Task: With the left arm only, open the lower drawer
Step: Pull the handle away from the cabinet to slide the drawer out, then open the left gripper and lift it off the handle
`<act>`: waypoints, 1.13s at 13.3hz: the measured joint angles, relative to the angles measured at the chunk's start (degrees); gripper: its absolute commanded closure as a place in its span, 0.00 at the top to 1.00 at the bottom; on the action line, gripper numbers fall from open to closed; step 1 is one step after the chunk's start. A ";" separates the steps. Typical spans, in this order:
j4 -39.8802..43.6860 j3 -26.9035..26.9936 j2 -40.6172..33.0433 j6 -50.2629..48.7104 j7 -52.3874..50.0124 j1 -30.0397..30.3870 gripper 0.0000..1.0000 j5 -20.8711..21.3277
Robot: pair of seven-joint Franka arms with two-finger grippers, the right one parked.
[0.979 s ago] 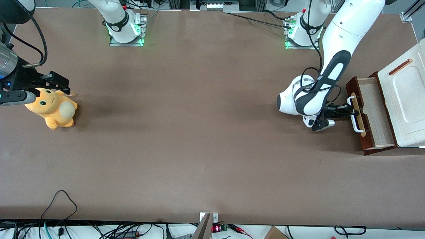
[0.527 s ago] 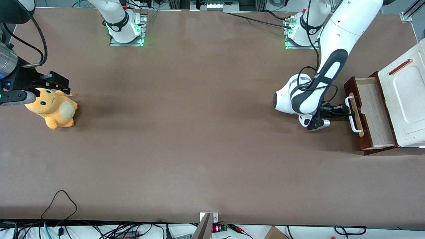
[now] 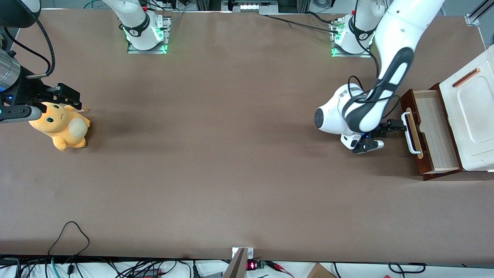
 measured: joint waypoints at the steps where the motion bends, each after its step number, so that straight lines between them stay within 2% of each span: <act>1: 1.49 0.00 -1.84 1.50 2.68 0.00 1.00 -3.04; 3: 4.16 0.03 -5.52 3.95 7.34 0.02 1.00 -10.15; 7: 11.32 1.31 -11.14 6.29 18.38 0.47 1.00 -29.20; 9: 15.26 4.21 -13.66 6.52 25.56 0.95 1.00 -40.63; 12: 17.88 10.20 -17.45 6.55 37.16 1.77 1.00 -54.35; 13: 18.06 11.80 -18.50 6.57 40.75 2.31 1.00 -57.84; 15: 18.16 13.87 -20.39 6.62 46.63 3.11 1.00 -61.04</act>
